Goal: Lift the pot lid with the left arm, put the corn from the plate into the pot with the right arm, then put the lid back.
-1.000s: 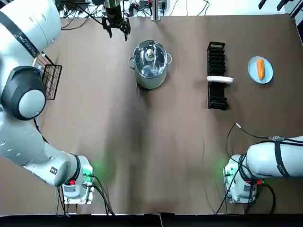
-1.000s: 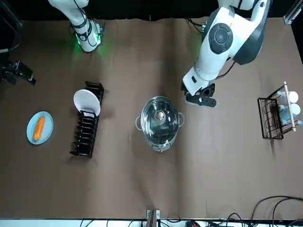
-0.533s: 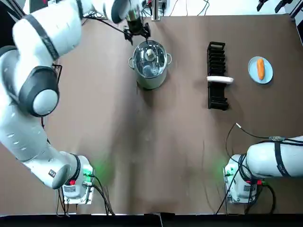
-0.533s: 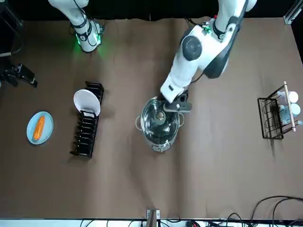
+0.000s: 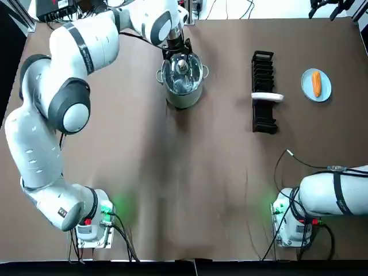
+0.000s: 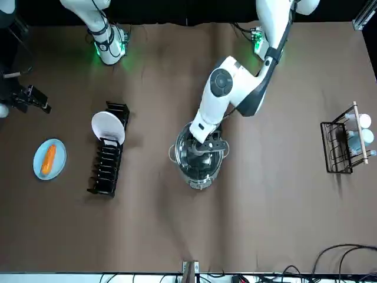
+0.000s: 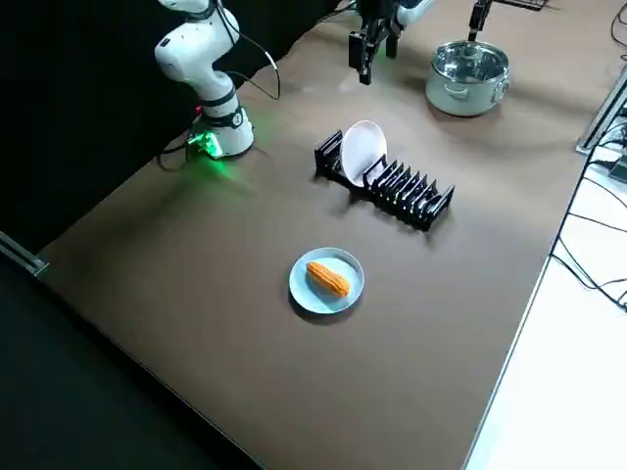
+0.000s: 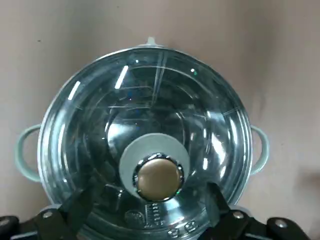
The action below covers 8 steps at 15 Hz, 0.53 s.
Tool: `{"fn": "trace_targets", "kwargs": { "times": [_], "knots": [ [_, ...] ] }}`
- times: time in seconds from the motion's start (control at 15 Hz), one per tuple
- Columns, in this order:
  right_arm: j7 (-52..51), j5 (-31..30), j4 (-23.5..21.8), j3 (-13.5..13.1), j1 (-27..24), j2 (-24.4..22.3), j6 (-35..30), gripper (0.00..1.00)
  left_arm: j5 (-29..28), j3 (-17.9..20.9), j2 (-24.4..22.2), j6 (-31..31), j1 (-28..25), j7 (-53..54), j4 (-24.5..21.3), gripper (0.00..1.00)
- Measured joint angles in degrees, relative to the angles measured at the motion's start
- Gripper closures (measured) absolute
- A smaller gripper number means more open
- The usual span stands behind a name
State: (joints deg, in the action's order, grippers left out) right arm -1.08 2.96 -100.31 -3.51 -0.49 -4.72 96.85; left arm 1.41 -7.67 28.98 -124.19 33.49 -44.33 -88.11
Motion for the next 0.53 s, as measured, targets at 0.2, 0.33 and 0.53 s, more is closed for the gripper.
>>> {"fn": "trace_targets", "kwargs": {
  "times": [0.2, 0.33, 0.53],
  "knots": [
    [0.0, 0.0, -0.19, 0.02, 0.01, 0.0, 0.01, 0.0, -0.05, 0.05, 2.09, -2.46, 0.68, -1.12, 1.52, 0.0],
    [-0.01, 0.0, -0.23, 0.04, 0.04, 0.0, 0.01, 0.0, -0.33, 0.14, 3.15, -4.43, 0.97, -2.29, 1.87, 0.0],
    [-0.01, 0.0, -0.36, 0.1, 0.13, 0.0, 0.01, 0.0, -1.51, 0.14, 3.87, -5.0, 1.2, -2.9, 2.15, 0.01]
  ]
}}
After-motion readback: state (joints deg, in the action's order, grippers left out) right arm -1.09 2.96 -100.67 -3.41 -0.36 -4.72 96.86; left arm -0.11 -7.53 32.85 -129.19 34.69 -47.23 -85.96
